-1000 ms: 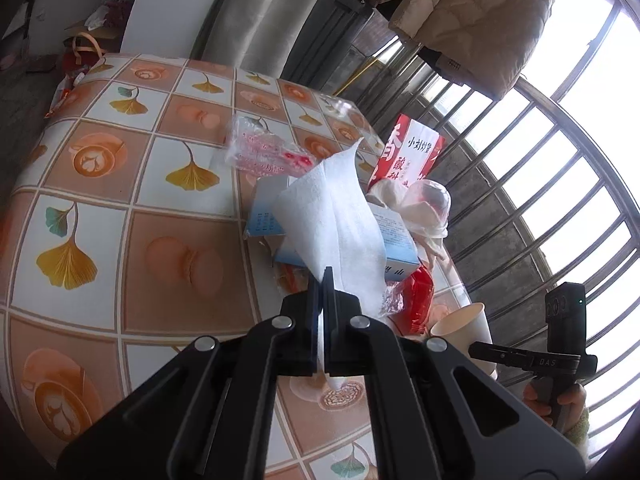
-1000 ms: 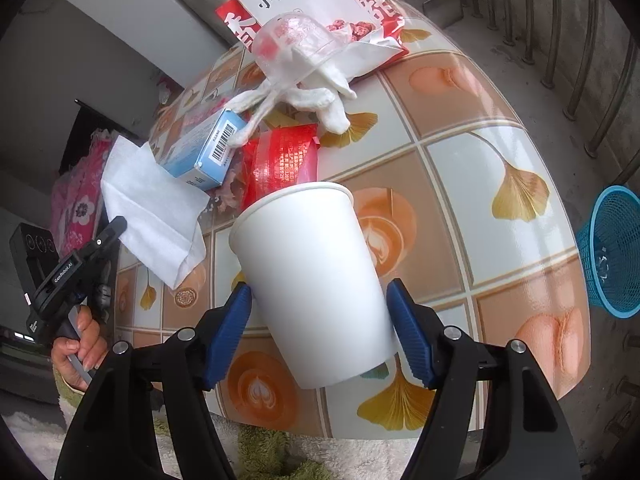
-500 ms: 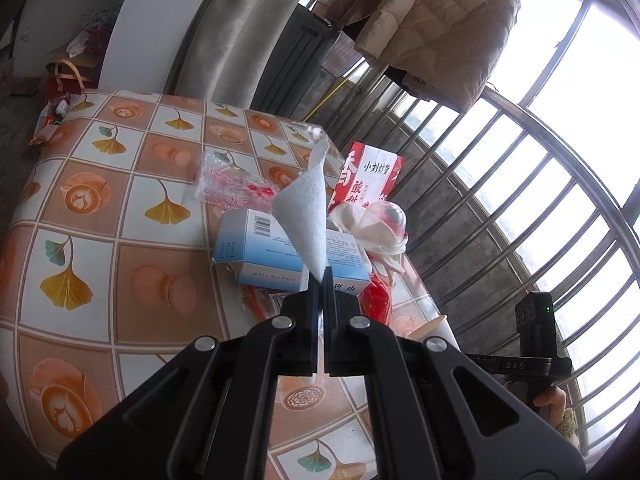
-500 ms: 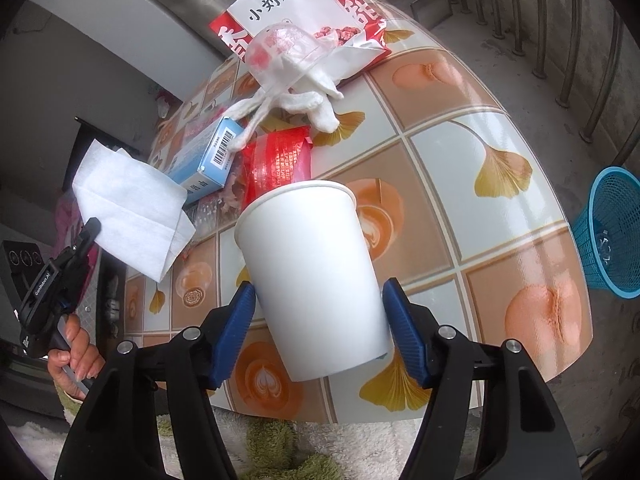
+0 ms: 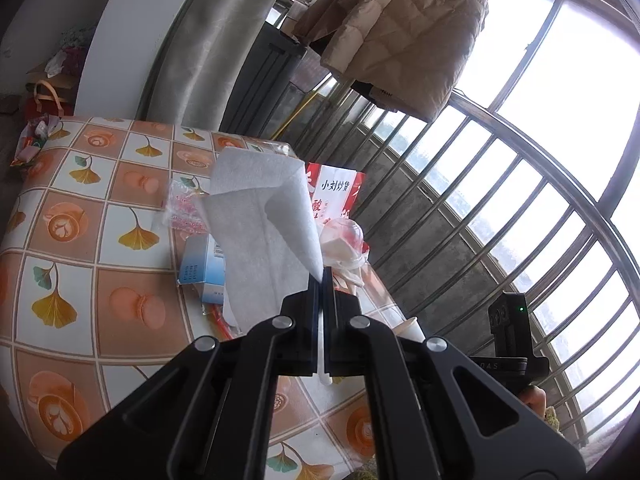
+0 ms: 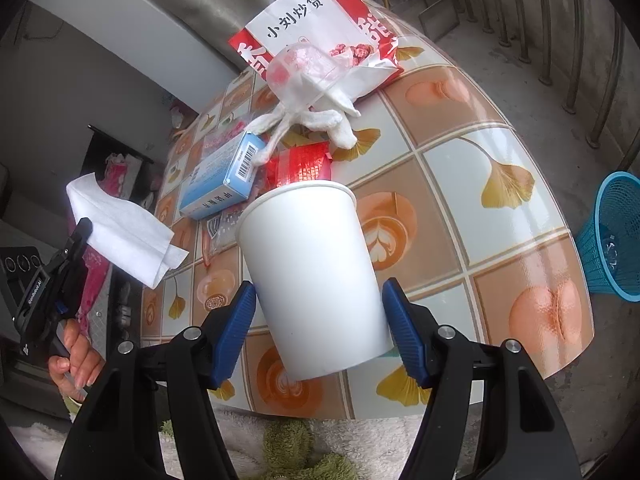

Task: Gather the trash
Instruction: 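Pinch the white tissue with the left tool while the right tool grasps the paper cup, then carry tissue and cup to the wastebasket and open both tools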

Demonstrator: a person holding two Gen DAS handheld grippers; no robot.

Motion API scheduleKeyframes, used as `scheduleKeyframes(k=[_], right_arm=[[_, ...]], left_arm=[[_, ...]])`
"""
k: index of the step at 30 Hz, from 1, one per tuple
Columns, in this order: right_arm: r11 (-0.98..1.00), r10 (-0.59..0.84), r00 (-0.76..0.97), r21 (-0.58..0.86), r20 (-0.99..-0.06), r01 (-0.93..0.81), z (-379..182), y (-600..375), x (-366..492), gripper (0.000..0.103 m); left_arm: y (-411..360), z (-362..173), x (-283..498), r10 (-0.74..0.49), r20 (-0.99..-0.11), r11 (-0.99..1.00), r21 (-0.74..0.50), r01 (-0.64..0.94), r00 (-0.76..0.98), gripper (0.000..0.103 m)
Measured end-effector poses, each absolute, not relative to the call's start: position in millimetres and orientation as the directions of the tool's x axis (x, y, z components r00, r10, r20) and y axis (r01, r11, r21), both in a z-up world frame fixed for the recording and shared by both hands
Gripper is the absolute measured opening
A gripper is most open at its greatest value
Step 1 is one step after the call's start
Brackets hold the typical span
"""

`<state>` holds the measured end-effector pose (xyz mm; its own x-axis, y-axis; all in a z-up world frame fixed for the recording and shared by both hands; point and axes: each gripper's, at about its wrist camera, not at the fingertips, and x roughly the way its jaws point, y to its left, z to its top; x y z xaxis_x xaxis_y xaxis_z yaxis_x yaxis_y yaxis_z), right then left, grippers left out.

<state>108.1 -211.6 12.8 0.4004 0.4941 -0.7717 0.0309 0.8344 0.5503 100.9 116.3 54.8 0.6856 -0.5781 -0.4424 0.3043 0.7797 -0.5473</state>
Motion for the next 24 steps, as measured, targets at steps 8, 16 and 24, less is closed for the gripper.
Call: scheduleKeyframes(k=[8, 16, 24], right_arm=[[0.813, 0.513, 0.431, 0.581, -0.742, 0.033, 18.5, -221.2, 101.4, 0.064], [0.773, 0.536, 0.474, 0.632, -0.698, 0.055, 22.6, -243.3, 94.9, 0.064], [0.721, 0.533, 0.544, 0.685, -0.648, 0.110, 24.1, -281.1, 81.7, 0.063]], left_arm=[[103.5, 67.0, 100.3, -0.599, -0.433, 0.772, -0.535, 0.342, 0.674, 0.000], [78.2, 76.4, 108.2, -0.631, -0.436, 0.759, -0.516, 0.396, 0.642, 0.000], [22.5, 93.9, 122.1, -0.694, -0.443, 0.719, -0.469, 0.512, 0.568, 0.000]])
